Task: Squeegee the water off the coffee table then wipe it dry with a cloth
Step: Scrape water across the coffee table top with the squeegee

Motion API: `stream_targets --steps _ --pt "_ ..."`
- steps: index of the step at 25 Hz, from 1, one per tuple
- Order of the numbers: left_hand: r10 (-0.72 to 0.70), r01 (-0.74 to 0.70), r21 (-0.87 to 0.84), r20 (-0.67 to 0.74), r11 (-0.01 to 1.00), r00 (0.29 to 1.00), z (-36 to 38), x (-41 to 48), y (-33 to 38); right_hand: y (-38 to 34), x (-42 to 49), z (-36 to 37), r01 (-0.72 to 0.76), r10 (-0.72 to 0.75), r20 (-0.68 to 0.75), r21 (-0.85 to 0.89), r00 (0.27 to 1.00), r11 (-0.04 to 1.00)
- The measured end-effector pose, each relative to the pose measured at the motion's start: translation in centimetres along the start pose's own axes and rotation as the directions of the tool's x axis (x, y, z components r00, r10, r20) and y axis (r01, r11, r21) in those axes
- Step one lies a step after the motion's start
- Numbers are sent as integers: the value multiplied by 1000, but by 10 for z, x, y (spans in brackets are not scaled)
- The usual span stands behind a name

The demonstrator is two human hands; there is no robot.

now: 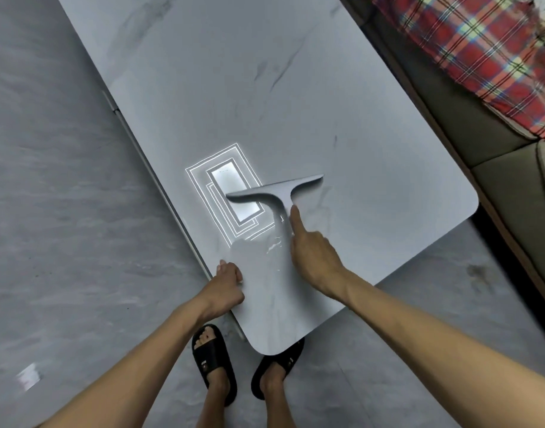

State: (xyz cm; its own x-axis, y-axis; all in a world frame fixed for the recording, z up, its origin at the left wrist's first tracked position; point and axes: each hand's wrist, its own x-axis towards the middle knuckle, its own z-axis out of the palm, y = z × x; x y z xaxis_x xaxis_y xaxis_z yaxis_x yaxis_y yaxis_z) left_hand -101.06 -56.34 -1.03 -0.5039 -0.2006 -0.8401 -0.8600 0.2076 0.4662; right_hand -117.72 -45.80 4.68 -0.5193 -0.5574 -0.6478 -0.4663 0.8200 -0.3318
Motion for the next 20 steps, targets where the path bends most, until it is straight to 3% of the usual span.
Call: stream_targets --steps 5,8,11,16,20 --pt "5 -4 23 -57 1000 998 -4 -11 0 35 -45 -6 11 2 66 -201 998 980" --pt "-5 10 48 -101 999 995 -9 -22 4 49 -71 -17 0 14 94 -143 995 990" --pt "17 -9 74 -120 997 993 -19 -36 15 61 -91 -32 30 -29 23 -48 999 998" --pt "107 -96 103 -101 990 989 -53 -68 44 59 -122 -56 -1 0 -14 -59 1000 998" --pt "107 -114 -47 -118 992 987 -76 -100 66 32 -146 -81 -8 10 -41 42 999 999"
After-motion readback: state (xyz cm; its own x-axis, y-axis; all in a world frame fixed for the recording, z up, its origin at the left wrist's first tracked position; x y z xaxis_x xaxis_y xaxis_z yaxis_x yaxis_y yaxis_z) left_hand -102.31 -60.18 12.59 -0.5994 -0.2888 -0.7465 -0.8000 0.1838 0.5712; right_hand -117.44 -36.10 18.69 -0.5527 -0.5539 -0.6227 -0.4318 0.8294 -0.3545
